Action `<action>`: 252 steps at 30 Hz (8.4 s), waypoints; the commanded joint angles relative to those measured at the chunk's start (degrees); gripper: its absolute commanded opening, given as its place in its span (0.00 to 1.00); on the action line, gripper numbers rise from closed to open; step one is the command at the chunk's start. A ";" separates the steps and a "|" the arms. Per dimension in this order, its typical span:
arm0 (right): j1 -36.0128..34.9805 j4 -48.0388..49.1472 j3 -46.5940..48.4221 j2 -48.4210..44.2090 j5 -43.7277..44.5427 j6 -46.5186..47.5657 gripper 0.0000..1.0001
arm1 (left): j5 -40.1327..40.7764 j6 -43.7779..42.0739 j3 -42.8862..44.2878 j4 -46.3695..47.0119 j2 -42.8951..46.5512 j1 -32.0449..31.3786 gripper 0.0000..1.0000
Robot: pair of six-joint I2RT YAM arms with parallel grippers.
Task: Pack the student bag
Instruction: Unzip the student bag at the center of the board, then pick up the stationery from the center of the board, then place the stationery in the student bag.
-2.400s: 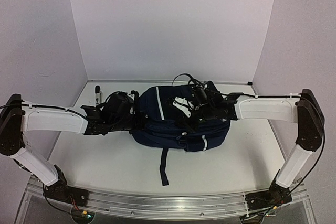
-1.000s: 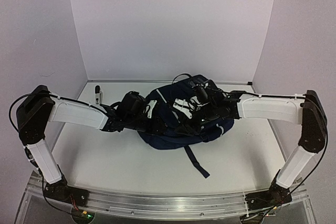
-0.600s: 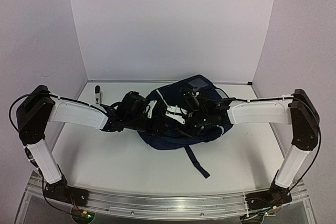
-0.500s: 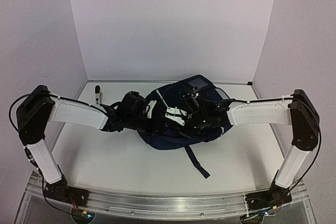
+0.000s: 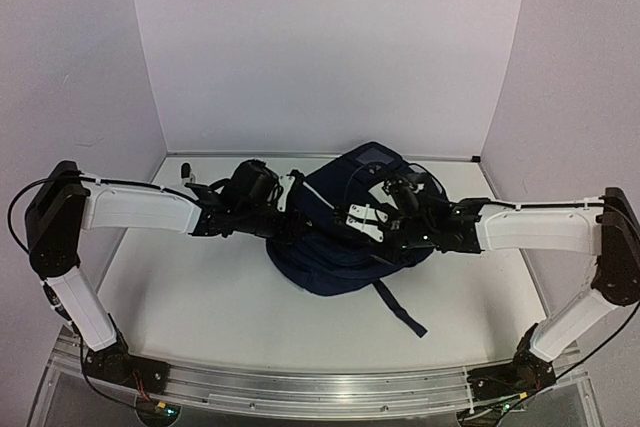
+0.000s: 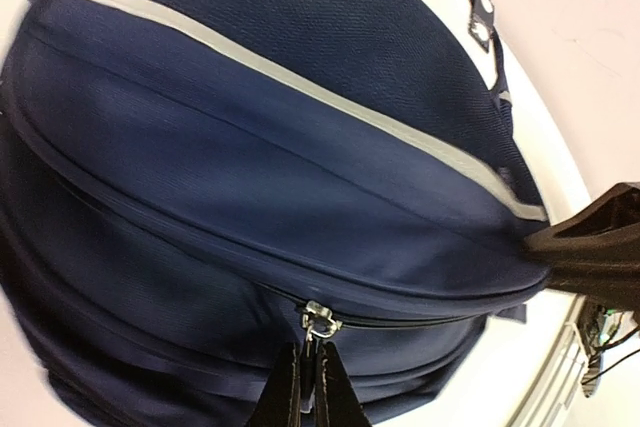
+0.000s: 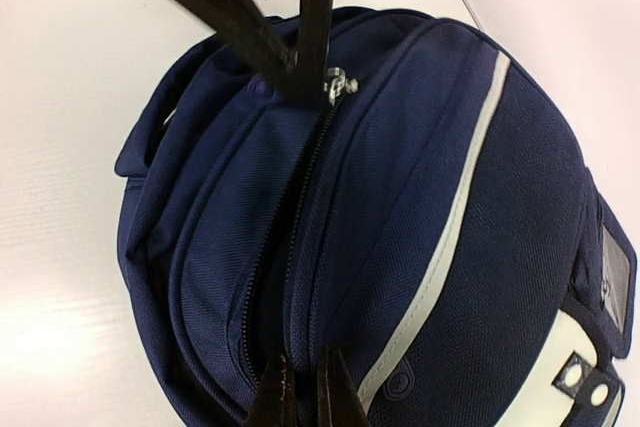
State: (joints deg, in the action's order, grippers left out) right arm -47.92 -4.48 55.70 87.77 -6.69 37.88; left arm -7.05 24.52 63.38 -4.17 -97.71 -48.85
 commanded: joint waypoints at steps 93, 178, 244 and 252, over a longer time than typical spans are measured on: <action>5.99 -20.03 20.38 7.12 -9.98 -20.74 0.00 | 14.80 7.83 20.75 -21.28 -10.80 43.00 0.90; 3.38 -18.11 49.57 21.53 -21.66 -43.70 0.00 | -7.93 40.42 8.82 51.67 -22.88 6.50 0.02; 8.65 -22.34 19.97 17.34 -22.13 -34.89 0.00 | -3.09 -17.06 5.79 -10.88 5.50 13.57 0.87; 14.10 -27.14 15.99 14.23 -20.51 -30.03 0.00 | -15.57 -40.51 9.93 -11.90 0.86 14.04 0.81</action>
State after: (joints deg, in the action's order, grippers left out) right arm -37.15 -21.44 75.03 103.50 -31.23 4.65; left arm -15.19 0.48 70.46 -13.91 -95.94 -34.75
